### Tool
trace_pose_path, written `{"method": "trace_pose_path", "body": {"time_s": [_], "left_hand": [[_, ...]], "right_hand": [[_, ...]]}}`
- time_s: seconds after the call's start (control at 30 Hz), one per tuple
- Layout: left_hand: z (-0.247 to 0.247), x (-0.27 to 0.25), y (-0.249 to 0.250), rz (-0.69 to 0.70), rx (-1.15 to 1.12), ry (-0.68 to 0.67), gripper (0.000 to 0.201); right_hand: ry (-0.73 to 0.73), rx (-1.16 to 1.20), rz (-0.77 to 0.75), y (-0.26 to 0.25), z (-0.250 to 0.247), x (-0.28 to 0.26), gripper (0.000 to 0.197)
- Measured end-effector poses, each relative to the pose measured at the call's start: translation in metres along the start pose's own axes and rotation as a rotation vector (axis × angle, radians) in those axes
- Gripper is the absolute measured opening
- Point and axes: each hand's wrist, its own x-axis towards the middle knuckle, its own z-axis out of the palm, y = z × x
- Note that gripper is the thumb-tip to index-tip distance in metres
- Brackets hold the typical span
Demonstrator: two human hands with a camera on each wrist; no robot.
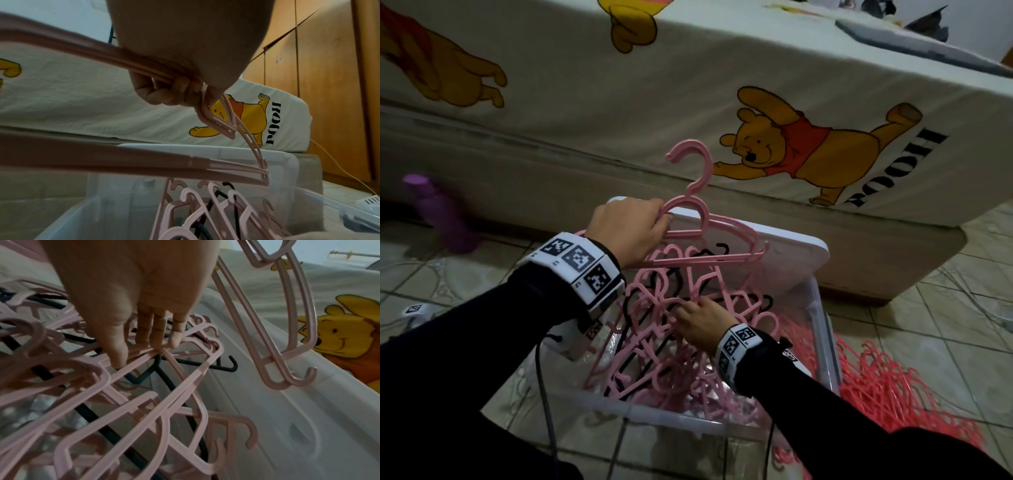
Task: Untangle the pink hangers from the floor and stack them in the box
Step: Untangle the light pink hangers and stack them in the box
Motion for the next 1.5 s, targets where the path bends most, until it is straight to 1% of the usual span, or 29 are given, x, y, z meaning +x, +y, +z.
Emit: {"method": "trace_pose_path", "body": {"time_s": [0.17, 0.3, 0.37, 0.47, 0.6, 0.73, 0.9, 1.0, 1.1, 1.17, 1.27, 1.3, 1.37, 1.5], "left_hand": [[0.002, 0.001, -0.001, -0.003, 0.004, 0.009, 0.034], [0.003, 0.003, -0.003, -0.011, 0.003, 0.001, 0.035], [0.002, 0.004, -0.003, -0.016, -0.001, 0.001, 0.037], [-0.001, 0.004, -0.002, -0.029, -0.048, 0.008, 0.039], [-0.007, 0.003, -0.005, -0.047, -0.194, 0.065, 0.038], [-0.013, 0.004, -0.009, -0.066, -0.29, 0.145, 0.039], [-0.016, 0.005, -0.017, -0.085, -0.317, 0.195, 0.041], [-0.017, 0.003, -0.021, -0.07, -0.365, 0.131, 0.054], [-0.014, 0.001, -0.022, -0.021, -0.494, -0.025, 0.058], [-0.009, -0.001, -0.018, 0.007, -0.533, -0.123, 0.064], [-0.005, -0.001, -0.014, 0.118, -0.421, -0.169, 0.083], [-0.004, -0.001, -0.012, 0.151, -0.368, -0.167, 0.083], [-0.004, 0.0, -0.011, 0.194, -0.283, -0.154, 0.076], [-0.003, 0.001, -0.009, 0.205, -0.235, -0.128, 0.062]], "right_hand": [[-0.011, 0.03, 0.041, 0.013, -0.004, -0.009, 0.036], [-0.036, 0.089, 0.109, 0.032, -0.024, -0.021, 0.03], [0.003, 0.137, 0.178, 0.045, -0.039, -0.029, 0.029], [0.111, 0.252, 0.25, 0.061, -0.061, -0.044, 0.028], [0.121, 0.324, 0.303, 0.072, -0.08, -0.059, 0.02], [0.172, 0.392, 0.336, 0.073, -0.082, -0.074, 0.014], [0.227, 0.583, 0.394, 0.081, -0.082, -0.09, 0.019], [0.347, 0.682, 0.477, 0.095, -0.086, -0.102, 0.014], [0.488, 0.788, 0.543, 0.103, -0.091, -0.112, 0.009], [0.547, 0.811, 0.565, 0.105, -0.093, -0.113, 0.009], [0.575, 0.803, 0.581, 0.107, -0.094, -0.11, 0.009], [0.573, 0.795, 0.593, 0.108, -0.094, -0.109, 0.009], [0.564, 0.775, 0.613, 0.107, -0.093, -0.107, 0.009], [0.546, 0.774, 0.609, 0.1, -0.093, -0.101, 0.01]]}}
